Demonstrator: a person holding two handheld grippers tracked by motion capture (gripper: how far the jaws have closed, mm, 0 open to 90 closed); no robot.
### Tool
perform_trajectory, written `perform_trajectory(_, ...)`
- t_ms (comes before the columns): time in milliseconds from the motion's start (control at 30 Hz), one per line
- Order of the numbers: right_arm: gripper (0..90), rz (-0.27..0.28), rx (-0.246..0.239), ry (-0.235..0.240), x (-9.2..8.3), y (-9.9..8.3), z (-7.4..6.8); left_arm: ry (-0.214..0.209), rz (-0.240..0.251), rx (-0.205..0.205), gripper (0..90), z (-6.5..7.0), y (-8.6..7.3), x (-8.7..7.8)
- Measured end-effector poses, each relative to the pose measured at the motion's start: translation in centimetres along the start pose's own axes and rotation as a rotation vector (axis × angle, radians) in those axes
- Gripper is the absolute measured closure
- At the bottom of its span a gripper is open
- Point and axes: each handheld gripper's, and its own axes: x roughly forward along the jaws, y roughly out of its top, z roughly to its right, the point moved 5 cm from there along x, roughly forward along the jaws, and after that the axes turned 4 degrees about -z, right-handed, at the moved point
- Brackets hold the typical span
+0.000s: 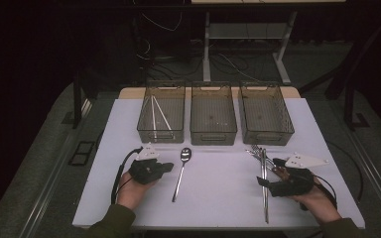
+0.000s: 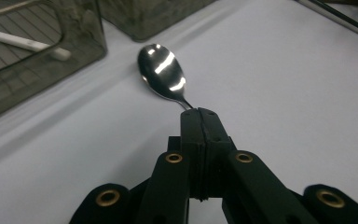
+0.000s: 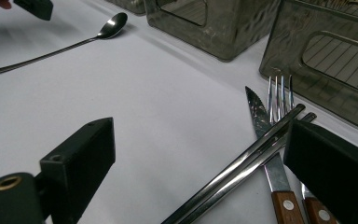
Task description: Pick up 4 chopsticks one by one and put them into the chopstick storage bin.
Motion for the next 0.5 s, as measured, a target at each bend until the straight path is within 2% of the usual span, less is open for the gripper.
perform_trajectory(133,9.2,-0.002,-0.005,-0.002,0.1,0.0,0.0,0.028,0.003,-0.018,89.4,-0.8,0.8,1.0)
perform_trajectory(267,9.2,-0.003,-0.005,-0.003,0.0,0.0,0.1,0.061,-0.004,-0.021,89.4,-1.7,1.6,1.9)
perform_trajectory(500,9.2,0.0,-0.005,-0.002,0.0,0.0,0.1,0.086,-0.001,-0.034,89.5,-3.2,2.7,3.4)
